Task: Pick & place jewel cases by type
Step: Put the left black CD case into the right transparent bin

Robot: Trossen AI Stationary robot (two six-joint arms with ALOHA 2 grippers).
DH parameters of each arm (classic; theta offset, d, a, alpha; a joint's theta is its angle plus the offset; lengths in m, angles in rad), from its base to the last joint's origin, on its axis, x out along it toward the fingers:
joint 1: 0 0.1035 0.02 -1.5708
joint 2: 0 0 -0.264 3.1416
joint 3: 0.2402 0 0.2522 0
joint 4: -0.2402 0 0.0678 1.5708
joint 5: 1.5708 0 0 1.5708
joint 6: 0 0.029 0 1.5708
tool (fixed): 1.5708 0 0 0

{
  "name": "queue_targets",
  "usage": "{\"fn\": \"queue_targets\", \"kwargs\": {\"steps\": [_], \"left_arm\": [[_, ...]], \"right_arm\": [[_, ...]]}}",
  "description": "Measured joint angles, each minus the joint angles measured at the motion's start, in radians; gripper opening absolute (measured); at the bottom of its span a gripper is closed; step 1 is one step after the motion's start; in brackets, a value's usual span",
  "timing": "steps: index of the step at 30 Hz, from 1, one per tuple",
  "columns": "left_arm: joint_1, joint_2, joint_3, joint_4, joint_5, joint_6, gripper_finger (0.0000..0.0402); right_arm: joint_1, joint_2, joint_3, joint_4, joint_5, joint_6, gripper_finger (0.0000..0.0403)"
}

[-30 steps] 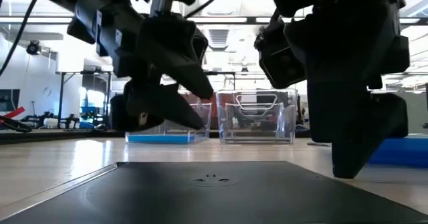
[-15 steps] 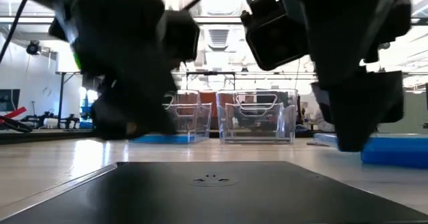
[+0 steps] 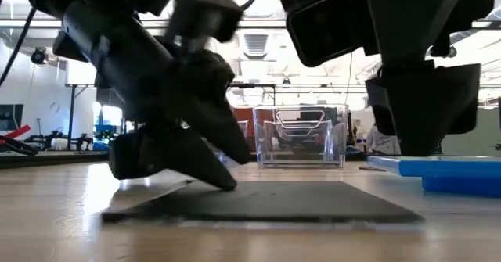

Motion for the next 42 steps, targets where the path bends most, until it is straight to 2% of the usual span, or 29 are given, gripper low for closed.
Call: {"fn": "queue_targets", "kwargs": {"steps": [4, 7, 11, 17, 21, 29, 42], "left_arm": [[-0.001, -0.019, 0.002, -0.028, -0.188, -0.117, 0.0128], [-0.004, -0.021, 0.025, -0.021, -0.243, -0.158, 0.0128], [-0.031, -0.024, 0.063, -0.051, -0.238, -0.153, 0.0128], [-0.108, -0.025, 0.073, -0.173, -0.19, -0.155, 0.0128], [-0.183, -0.03, 0.065, -0.258, -0.195, -0.238, 0.0128], [-0.255, -0.029, 0.056, -0.241, -0.281, -0.384, 0.0128], [-0.264, -0.026, 0.146, -0.17, -0.334, -0.317, 0.0128]], "right_arm": [[0.0, 0.0, 0.0, 0.04, 0.007, 0.035, 0.0224], [0.001, 0.004, 0.001, 0.061, 0.055, 0.043, 0.0224], [0.002, 0.04, 0.0, 0.06, 0.129, 0.071, 0.0224], [-0.005, 0.074, 0.007, 0.067, 0.148, 0.037, 0.0224], [-0.021, 0.067, 0.008, 0.058, 0.192, -0.022, 0.0224], [-0.068, 0.064, 0.007, 0.055, 0.246, -0.043, 0.0224], [-0.186, 0.07, 0.014, 0.027, 0.317, -0.203, 0.0224]]}}
